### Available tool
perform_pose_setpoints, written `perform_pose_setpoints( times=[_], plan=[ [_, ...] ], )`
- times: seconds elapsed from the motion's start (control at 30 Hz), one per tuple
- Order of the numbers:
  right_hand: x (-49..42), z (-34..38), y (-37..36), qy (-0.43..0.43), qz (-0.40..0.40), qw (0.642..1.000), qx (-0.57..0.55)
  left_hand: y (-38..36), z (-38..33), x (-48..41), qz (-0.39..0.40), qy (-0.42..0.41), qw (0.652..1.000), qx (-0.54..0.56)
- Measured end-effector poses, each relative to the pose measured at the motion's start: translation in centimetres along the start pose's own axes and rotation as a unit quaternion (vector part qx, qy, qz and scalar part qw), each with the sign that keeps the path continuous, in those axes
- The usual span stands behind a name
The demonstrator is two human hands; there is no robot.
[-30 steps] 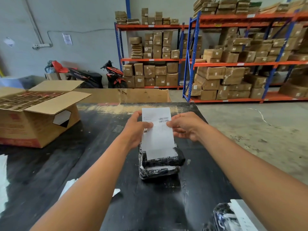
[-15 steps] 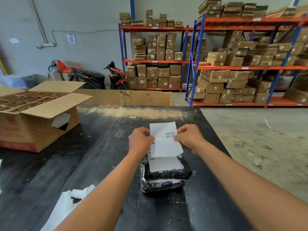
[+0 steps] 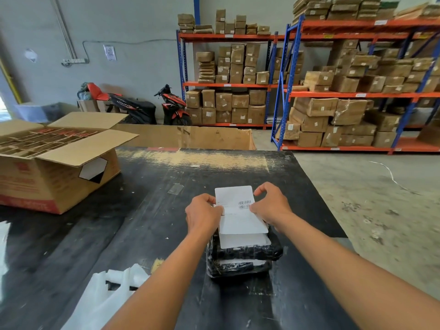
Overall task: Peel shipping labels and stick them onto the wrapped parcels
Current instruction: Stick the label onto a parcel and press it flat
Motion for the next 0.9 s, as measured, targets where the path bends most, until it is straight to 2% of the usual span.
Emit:
perform_pose_setpoints(
  times=[0.4, 0.9],
  plan=[
    [-0.6, -0.3, -0.5, 0.025, -0.037, 0.999, 0.005, -0.4, 0.0, -0.7, -0.01, 0.032, 0.999, 0.02],
    [-1.1, -0.2, -0.7, -0.009, -0.029, 0.999, 0.021, -0.5, -0.2, -1.3, -0.014, 0.101, 0.994, 0.045]
  ],
)
Point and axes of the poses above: each hand's wrist, its own x-axis away from the middle knuckle, its own y-axis out of the back of the hand, z = x × y, the point moved 1 cm from there along -x, towards the middle knuckle, and after that the axes turned 8 degrees about -x, right-handed, at the moved point
